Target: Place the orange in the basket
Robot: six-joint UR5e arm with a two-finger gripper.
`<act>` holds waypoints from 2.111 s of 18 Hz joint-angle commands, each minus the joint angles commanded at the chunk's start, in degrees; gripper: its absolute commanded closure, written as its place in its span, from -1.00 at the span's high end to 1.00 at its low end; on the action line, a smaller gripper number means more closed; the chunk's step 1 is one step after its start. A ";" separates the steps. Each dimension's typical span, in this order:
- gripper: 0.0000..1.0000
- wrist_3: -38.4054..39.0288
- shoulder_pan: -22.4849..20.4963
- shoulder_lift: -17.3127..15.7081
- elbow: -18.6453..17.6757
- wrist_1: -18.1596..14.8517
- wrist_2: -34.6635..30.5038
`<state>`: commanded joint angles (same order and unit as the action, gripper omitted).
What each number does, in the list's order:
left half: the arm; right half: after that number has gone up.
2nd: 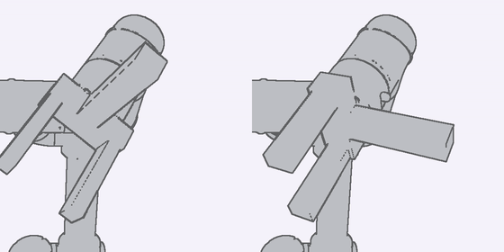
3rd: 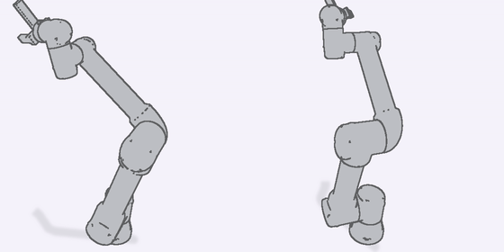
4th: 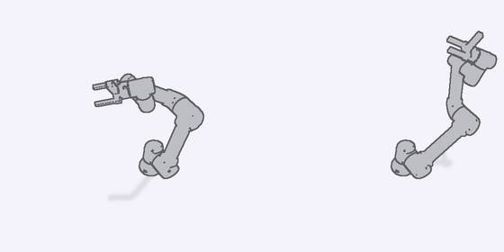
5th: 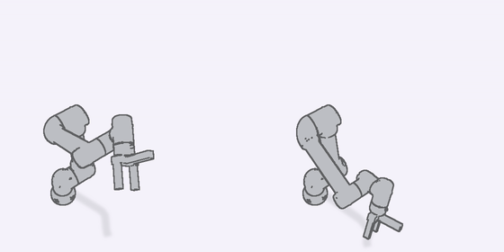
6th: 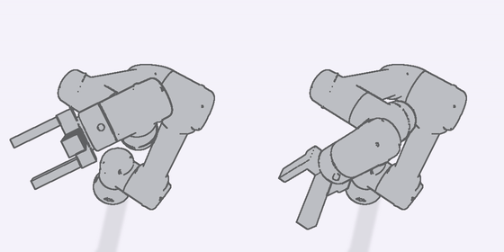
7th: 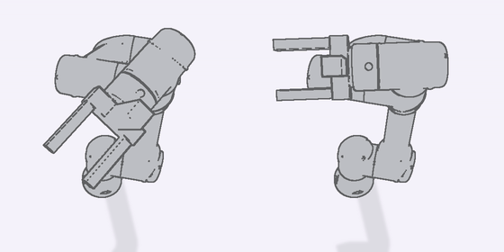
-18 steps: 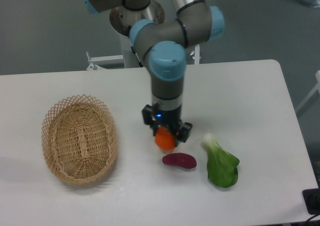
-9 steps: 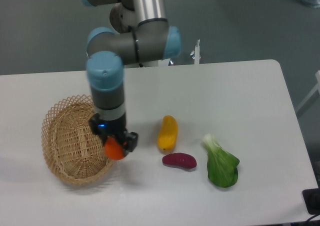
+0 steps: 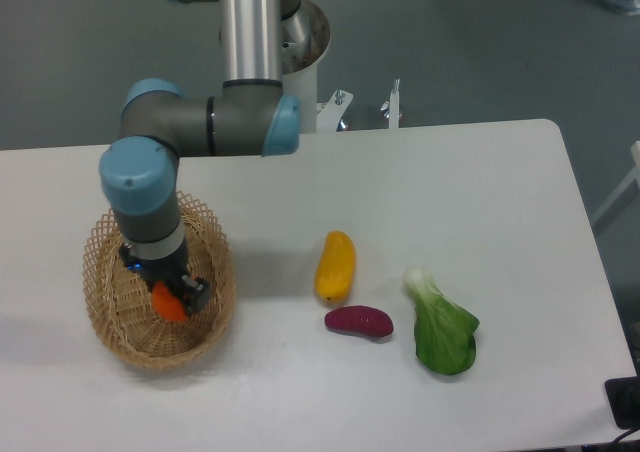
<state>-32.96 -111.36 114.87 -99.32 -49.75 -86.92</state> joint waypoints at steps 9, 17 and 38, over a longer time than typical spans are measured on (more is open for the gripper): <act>1.00 -0.44 1.23 -1.13 -0.87 0.00 0.70; 1.00 -0.70 -4.28 -6.23 -1.23 -0.17 -0.70; 1.00 -32.43 -34.00 -11.34 -0.79 -10.19 -2.55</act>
<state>-65.39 -145.36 103.54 -100.11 -59.94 -89.47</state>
